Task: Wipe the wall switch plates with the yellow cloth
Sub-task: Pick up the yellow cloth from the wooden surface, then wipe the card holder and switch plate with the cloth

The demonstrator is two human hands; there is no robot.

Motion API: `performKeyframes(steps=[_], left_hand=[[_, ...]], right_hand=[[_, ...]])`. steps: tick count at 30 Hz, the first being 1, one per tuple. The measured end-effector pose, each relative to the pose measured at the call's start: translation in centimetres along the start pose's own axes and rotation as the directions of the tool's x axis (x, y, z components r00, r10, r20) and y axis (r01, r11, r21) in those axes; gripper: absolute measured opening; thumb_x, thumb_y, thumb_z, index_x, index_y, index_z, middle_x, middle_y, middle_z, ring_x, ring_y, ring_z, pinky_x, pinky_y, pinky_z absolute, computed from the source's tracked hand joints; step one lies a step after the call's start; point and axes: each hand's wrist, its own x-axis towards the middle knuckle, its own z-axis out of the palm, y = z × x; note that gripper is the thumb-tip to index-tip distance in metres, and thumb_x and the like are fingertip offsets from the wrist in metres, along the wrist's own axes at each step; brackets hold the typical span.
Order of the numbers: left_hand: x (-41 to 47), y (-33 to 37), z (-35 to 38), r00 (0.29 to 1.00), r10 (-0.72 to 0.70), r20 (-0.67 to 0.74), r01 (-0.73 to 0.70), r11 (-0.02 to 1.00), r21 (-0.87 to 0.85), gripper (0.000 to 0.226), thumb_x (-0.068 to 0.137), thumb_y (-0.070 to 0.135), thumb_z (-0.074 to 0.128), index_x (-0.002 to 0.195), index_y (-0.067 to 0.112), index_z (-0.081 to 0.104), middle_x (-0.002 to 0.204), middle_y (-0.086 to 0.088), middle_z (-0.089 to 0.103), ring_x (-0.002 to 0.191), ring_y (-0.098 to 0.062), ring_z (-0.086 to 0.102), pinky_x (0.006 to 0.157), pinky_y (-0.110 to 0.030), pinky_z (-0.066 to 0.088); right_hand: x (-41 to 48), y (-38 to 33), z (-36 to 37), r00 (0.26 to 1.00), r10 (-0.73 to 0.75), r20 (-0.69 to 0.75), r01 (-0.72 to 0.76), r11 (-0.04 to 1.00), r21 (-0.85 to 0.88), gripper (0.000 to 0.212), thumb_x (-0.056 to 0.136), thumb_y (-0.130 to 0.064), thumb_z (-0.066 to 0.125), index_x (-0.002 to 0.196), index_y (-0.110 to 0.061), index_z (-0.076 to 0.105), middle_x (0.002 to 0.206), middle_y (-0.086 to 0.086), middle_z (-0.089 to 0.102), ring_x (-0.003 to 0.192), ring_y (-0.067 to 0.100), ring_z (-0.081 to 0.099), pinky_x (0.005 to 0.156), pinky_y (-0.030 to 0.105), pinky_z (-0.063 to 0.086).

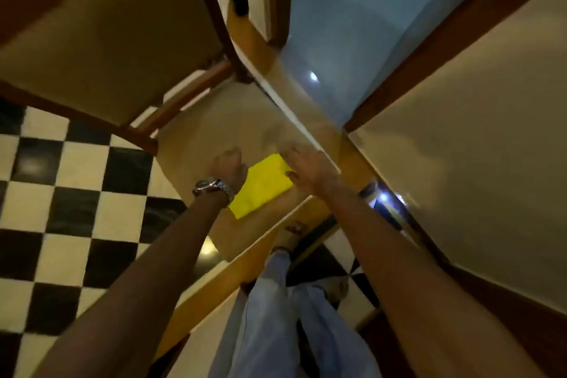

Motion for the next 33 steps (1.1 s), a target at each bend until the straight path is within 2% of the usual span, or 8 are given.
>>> performKeyframes(steps=[7, 14, 17, 20, 23, 27, 30, 33], left_hand=[[6.0, -5.3, 11.2, 0.979, -0.094, 0.179, 0.073, 0.99, 0.117, 0.068, 0.106, 0.047, 0.064, 0.15, 0.002, 0.039, 0.15, -0.025, 0.038, 0.128, -0.046, 0.048, 0.103, -0.055, 0.048], [5.0, -3.3, 10.6, 0.958, 0.015, 0.288, 0.024, 0.991, -0.131, 0.054, 0.102, 0.024, 0.075, 0.145, 0.005, 0.048, 0.138, -0.023, 0.056, 0.123, -0.039, 0.057, 0.092, -0.04, 0.048], [3.8, 1.5, 5.4, 0.898, 0.213, 0.386, -0.095, 0.948, -0.302, 0.037, 0.092, 0.034, 0.08, 0.118, 0.022, 0.057, 0.114, -0.003, 0.065, 0.104, -0.012, 0.063, 0.083, -0.03, 0.042], [2.0, 8.8, 0.6, 0.827, 0.345, 0.445, -0.151, 0.897, -0.414, 0.051, 0.088, 0.037, 0.085, 0.127, 0.035, 0.052, 0.127, 0.013, 0.063, 0.104, 0.006, 0.063, 0.095, -0.036, 0.055], [-0.4, 17.9, -3.1, 0.709, 0.526, 0.47, -0.33, 0.836, -0.438, 0.07, 0.092, 0.018, 0.088, 0.146, 0.036, 0.046, 0.137, 0.011, 0.062, 0.113, 0.002, 0.066, 0.102, -0.034, 0.059], [-5.1, 31.2, -7.7, 0.521, 0.698, 0.492, -0.629, 0.703, -0.332, 0.081, 0.096, 0.009, 0.082, 0.16, 0.013, 0.033, 0.146, 0.004, 0.054, 0.122, 0.001, 0.056, 0.089, -0.002, 0.051], [-9.8, 41.7, -12.5, 0.358, 0.642, 0.678, -0.793, 0.592, -0.142, 0.076, 0.101, 0.02, 0.077, 0.161, 0.022, 0.031, 0.154, -0.003, 0.05, 0.133, -0.014, 0.053, 0.104, -0.027, 0.054], [-12.9, 51.7, -20.4, 0.32, 0.569, 0.757, -0.929, 0.345, 0.133, 0.053, 0.104, 0.027, 0.075, 0.149, 0.016, 0.05, 0.146, -0.004, 0.059, 0.128, -0.022, 0.059, 0.097, -0.032, 0.055]], right_hand=[[9.6, -1.9, 9.8, 0.997, -0.004, 0.079, 0.006, 1.0, -0.02, 0.068, 0.094, -0.02, 0.067, 0.152, -0.017, 0.033, 0.158, 0.014, 0.031, 0.146, 0.035, 0.028, 0.119, 0.059, 0.025], [7.5, 1.5, 7.2, 0.994, 0.054, 0.096, -0.07, 0.983, 0.169, 0.041, 0.083, -0.036, 0.08, 0.114, -0.015, 0.067, 0.137, 0.011, 0.049, 0.134, 0.032, 0.039, 0.116, 0.056, 0.03], [1.4, 5.6, 3.2, 0.981, 0.179, 0.072, -0.179, 0.709, 0.683, 0.04, 0.079, -0.016, 0.086, 0.111, -0.003, 0.066, 0.119, 0.018, 0.064, 0.111, 0.033, 0.06, 0.096, 0.048, 0.051], [-7.0, 9.1, -1.9, 0.917, 0.4, 0.003, -0.197, 0.445, 0.874, 0.056, 0.077, -0.012, 0.088, 0.125, -0.003, 0.06, 0.121, 0.013, 0.065, 0.11, 0.023, 0.061, 0.088, 0.031, 0.052], [-16.2, 12.1, -7.3, 0.791, 0.569, -0.226, -0.054, 0.433, 0.9, 0.049, 0.078, -0.01, 0.087, 0.12, -0.008, 0.061, 0.115, 0.011, 0.069, 0.105, 0.021, 0.064, 0.091, 0.036, 0.052], [-28.3, 14.5, -13.5, 0.501, 0.682, -0.534, -0.085, 0.652, 0.753, 0.032, 0.093, -0.029, 0.07, 0.122, -0.015, 0.065, 0.113, 0.005, 0.069, 0.107, 0.026, 0.063, 0.094, 0.044, 0.051], [-36.6, 15.2, -16.5, 0.214, 0.675, -0.706, -0.12, 0.736, 0.667, 0.024, 0.097, -0.017, 0.058, 0.118, -0.014, 0.067, 0.113, 0.004, 0.067, 0.106, 0.021, 0.058, 0.093, 0.038, 0.047], [-43.4, 15.8, -19.2, 0.114, 0.612, -0.782, -0.214, 0.784, 0.582, 0.031, 0.092, -0.019, 0.049, 0.118, -0.018, 0.066, 0.112, 0.003, 0.067, 0.104, 0.022, 0.058, 0.087, 0.04, 0.05]])
